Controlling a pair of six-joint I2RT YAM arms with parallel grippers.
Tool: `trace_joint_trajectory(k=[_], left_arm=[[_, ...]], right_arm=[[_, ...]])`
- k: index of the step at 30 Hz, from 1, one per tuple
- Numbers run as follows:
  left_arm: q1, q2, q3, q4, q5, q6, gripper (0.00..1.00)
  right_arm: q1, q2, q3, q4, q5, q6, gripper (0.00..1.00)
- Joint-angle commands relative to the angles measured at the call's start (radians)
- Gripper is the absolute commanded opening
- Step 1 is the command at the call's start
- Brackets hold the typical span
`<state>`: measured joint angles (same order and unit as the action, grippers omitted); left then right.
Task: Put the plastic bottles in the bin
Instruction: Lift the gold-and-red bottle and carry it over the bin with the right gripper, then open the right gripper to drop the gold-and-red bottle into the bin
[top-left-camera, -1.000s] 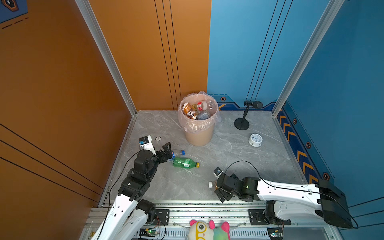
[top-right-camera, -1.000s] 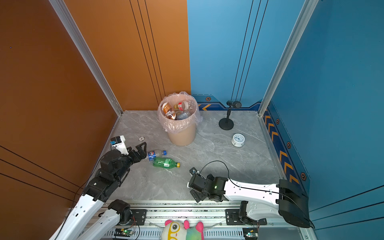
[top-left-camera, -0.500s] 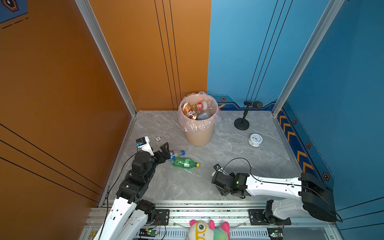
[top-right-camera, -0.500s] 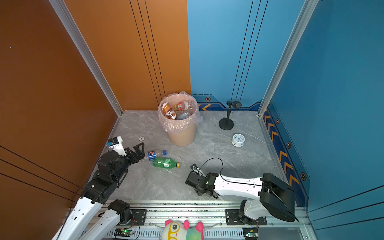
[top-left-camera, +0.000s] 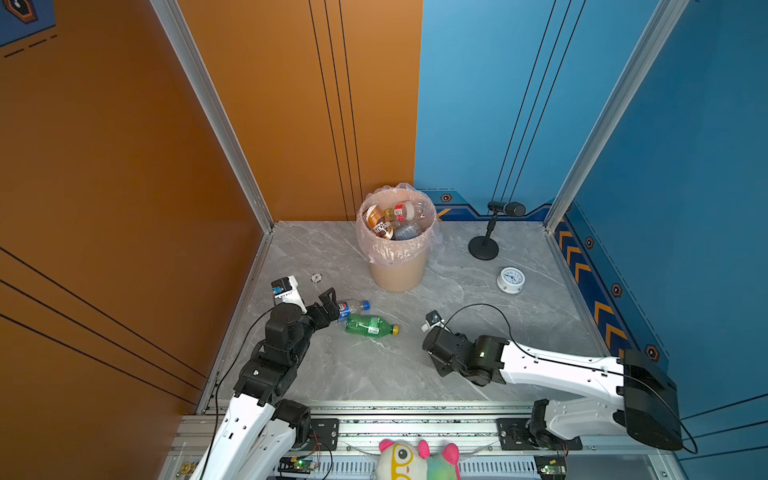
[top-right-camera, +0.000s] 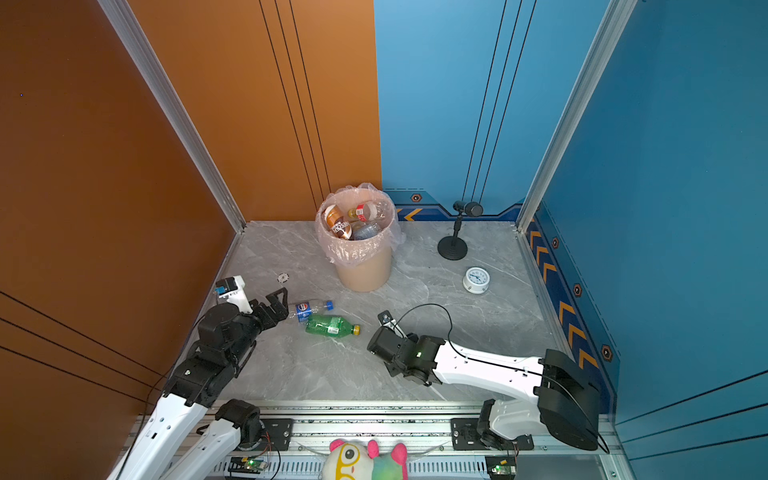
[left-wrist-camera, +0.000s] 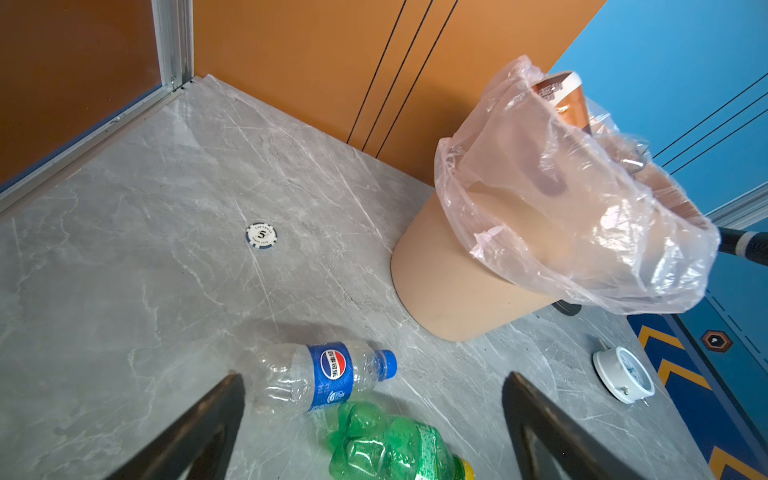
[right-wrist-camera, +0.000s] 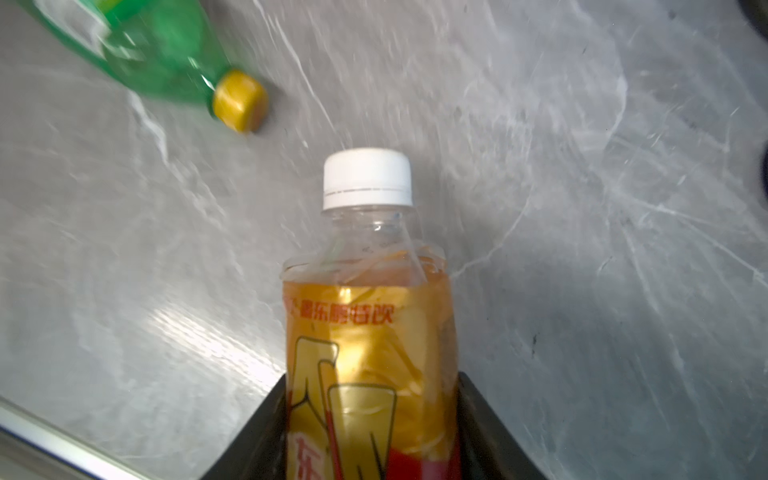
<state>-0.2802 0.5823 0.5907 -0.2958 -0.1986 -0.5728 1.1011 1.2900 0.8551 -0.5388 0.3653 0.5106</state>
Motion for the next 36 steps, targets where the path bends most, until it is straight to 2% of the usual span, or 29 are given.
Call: trace_joint_trajectory(k=[1,9,17,29,36], left_arm=[[0.017,-0.026,-0.021,-0.058,0.008,-0.02,0.98],[0.04,-0.124,-0.068,-0.133,-0.002,-0.057,0.98],[0.05,-0.185,-0.095,-0.183,0.006,-0.09,0.98],[0.062,-0.196,-0.103,-0.195,0.006,-0.103,0.98],[0.07,-0.184,-0.104,-0.191,0.018,-0.106,0.98]], right_arm=[[-0.037,-0.067,0.087,0.023,0.037,-0.036,0.51],[-0.134,-0.091,0.315,0.215,-0.006,-0.207,0.51],[-0.249,0.092,0.607,0.343,-0.118,-0.375,0.51],[-0.373,0.399,0.977,0.291,-0.24,-0.465,0.52],[-0.42,0.519,1.071,0.259,-0.241,-0.485,0.53]])
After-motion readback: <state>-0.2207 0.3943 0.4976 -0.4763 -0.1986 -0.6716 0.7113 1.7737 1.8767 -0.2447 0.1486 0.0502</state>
